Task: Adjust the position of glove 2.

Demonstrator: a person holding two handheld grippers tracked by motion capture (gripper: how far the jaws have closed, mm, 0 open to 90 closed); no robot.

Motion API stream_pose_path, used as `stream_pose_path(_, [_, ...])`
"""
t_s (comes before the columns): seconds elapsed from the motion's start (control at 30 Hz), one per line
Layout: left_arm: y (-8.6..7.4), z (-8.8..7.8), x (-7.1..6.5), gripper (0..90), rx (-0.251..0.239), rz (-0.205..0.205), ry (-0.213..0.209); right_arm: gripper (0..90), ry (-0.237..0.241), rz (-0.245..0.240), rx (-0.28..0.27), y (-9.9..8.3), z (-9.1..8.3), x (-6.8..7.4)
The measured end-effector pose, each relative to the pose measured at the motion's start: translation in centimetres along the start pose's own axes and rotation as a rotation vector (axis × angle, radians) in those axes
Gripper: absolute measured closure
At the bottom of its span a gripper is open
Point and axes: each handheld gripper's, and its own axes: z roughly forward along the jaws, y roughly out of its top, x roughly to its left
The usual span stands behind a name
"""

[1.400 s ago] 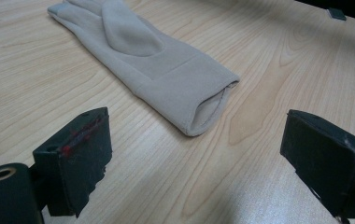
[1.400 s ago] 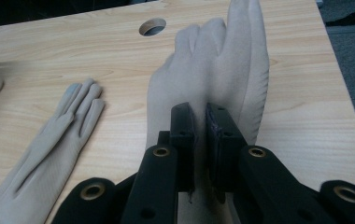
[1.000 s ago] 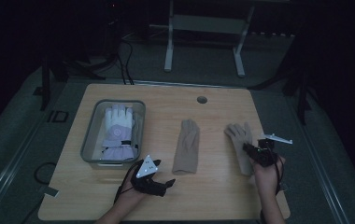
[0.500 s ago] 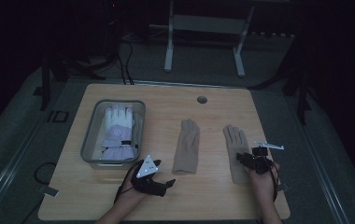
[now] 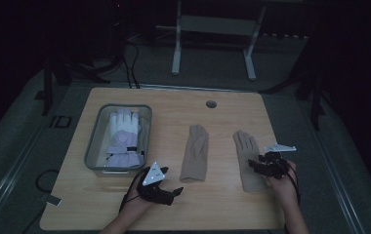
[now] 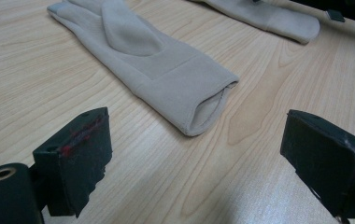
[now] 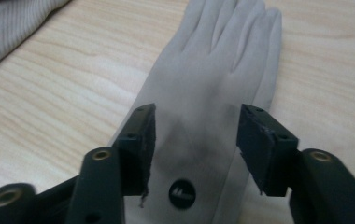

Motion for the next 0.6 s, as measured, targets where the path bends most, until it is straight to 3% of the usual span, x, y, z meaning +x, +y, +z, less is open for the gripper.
stream_pose_path(0.13, [0.0,0.0,0.0,9.3,-0.002,-0.004,-0.001,45.8,0.036,-0.028,0.015,0.3,1.0,-0.4])
stream_pose_path(0.27, [0.0,0.0,0.0,9.3,-0.001,-0.005,-0.002,44.9,0.019,-0.031,0.019,-0.2,1.9,-0.4])
stream_pose_path(0.33, [0.0,0.0,0.0,9.3,-0.001,-0.002,-0.002,45.8,0.0,-0.059,-0.001,-0.5,2.0,-0.1])
stream_pose_path(0.43, [0.0,0.0,0.0,9.3,0.0,0.001,0.0,53.8,-0.014,-0.056,-0.012,-0.7,2.0,0.4])
stream_pose_path(0.6, [0.0,0.0,-0.1,9.3,0.001,-0.001,0.001,76.9,-0.059,-0.001,0.008,-0.5,1.9,0.9])
